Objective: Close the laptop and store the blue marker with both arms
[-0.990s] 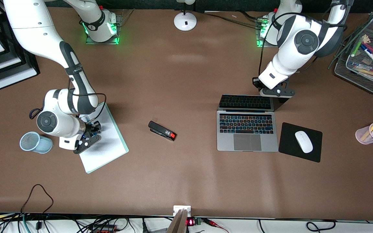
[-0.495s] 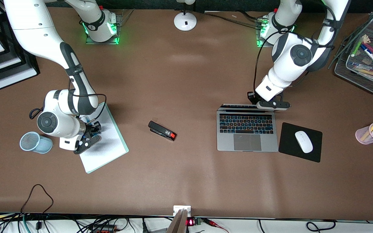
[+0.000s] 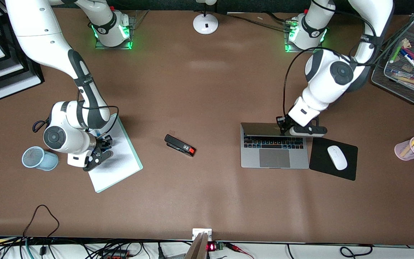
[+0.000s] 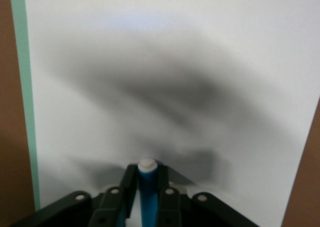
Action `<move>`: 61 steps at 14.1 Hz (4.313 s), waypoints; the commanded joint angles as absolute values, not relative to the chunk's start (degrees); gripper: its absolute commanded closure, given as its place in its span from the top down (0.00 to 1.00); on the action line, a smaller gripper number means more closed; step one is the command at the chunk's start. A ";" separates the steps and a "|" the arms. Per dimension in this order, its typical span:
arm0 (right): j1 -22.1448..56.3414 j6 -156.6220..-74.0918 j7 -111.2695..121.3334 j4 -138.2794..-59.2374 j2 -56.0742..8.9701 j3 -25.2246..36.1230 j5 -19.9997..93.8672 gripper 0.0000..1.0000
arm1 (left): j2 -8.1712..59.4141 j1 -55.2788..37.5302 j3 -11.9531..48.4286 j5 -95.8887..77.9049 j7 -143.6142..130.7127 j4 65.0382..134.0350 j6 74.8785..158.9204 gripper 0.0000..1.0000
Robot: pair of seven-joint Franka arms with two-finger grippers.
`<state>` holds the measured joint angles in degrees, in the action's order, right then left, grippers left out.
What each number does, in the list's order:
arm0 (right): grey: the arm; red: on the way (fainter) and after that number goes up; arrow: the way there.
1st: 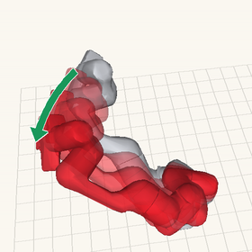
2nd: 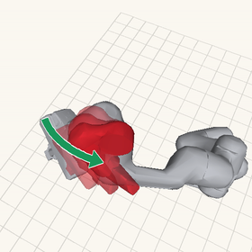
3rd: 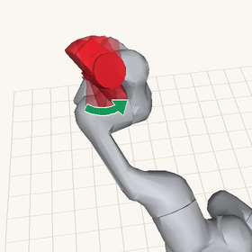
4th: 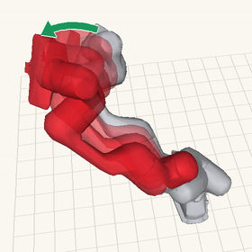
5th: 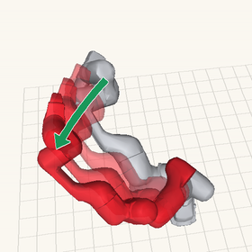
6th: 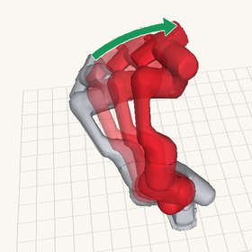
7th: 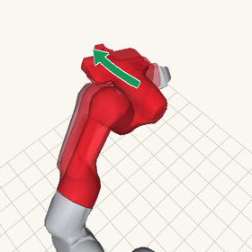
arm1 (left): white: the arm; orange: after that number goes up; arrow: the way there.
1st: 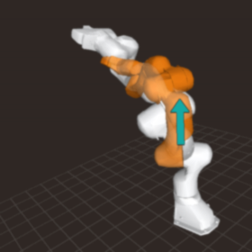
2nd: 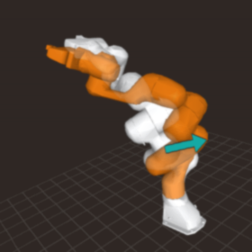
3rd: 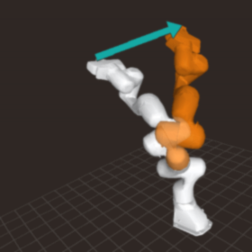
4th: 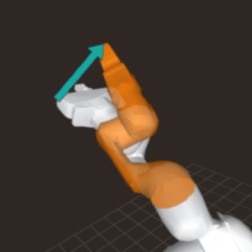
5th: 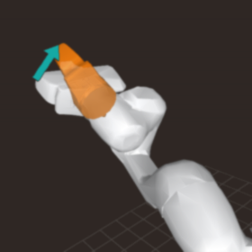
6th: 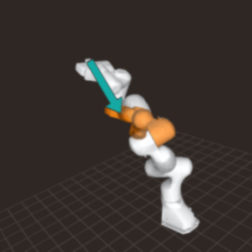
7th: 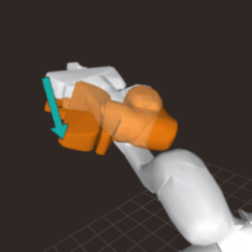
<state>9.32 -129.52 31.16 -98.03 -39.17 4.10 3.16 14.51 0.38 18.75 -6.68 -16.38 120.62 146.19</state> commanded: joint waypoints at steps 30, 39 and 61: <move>-10.80 -98.09 85.76 -74.18 -25.58 5.36 32.59 0.00 | 26.66 1.13 15.47 -2.20 -12.84 109.08 143.31 0.00; -15.90 -95.02 111.41 -75.06 -26.71 5.19 43.15 0.00 | 15.92 4.92 15.47 -1.85 -7.03 87.55 91.34 0.01; -30.06 -87.98 137.64 -75.32 -46.67 5.18 63.99 0.16 | -2.46 -1.58 2.30 0.97 1.40 97.47 91.23 1.00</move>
